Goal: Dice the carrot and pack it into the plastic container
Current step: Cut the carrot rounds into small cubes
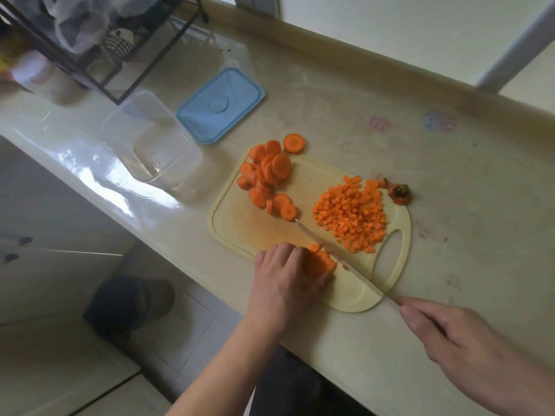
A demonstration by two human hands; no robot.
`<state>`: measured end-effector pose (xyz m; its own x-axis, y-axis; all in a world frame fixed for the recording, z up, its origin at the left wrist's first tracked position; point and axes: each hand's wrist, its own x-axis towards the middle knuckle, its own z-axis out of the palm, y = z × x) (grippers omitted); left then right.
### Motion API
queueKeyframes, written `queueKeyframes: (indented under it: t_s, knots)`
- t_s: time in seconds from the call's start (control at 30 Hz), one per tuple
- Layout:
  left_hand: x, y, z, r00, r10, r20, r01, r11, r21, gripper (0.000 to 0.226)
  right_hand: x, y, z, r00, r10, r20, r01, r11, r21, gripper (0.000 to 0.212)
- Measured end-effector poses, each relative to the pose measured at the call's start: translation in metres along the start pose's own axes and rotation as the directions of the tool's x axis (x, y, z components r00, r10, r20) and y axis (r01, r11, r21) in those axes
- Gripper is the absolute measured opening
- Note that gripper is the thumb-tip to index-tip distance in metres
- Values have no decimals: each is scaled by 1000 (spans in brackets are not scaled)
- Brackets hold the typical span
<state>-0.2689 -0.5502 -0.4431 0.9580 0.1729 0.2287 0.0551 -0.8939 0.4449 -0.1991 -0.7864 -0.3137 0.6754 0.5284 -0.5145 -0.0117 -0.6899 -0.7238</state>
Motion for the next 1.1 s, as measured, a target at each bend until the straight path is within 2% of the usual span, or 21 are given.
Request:
queueKeyframes:
  t_s: [0.17,0.27,0.37,0.43,0.5,0.6,0.7,0.77,0.83,0.9,1.0,1.1]
  knots:
    - [8,-1,-11,999,45,18,-46,998,35,60,-4,-5,-2,998,59,-11,-58,998,32,31]
    - [14,-11,-15,981,194,10,-194,981,-8,52,-5,-8,-5,995,96,-7,-95,993,66,31]
    - [19,-18,-12,887,457,62,-449,887,-112,32,-8,-4,-6,991,135,2,-135,989,59,51]
    - [21,-20,-8,850,517,104,-502,853,-138,22,-9,0,-5,987,157,22,-158,987,27,72]
    - [21,-20,-5,865,494,95,-478,866,-148,18,-9,4,-4,985,172,7,-172,985,8,84]
    - [16,-11,0,912,411,18,-404,903,-142,17,-8,2,-6,985,173,-25,-173,985,18,87]
    - [9,5,6,956,286,-64,-292,945,-144,10,-8,-3,-8,985,172,-13,-171,983,60,77]
    - [8,15,10,976,193,-102,-208,965,-160,9,-7,-4,-8,988,156,-12,-155,986,62,60]
    - [7,19,12,981,148,-123,-166,973,-159,9,-6,-3,-10,988,153,1,-153,987,48,59]
    - [5,18,11,980,158,-121,-175,973,-149,10,-6,-3,-12,990,141,25,-142,990,21,63]
    - [7,11,6,967,239,-90,-249,960,-126,13,-5,-4,-14,989,149,24,-150,987,50,50]
    - [9,6,5,955,292,-41,-295,945,-139,14,-5,5,-15,987,139,75,-142,989,32,67]
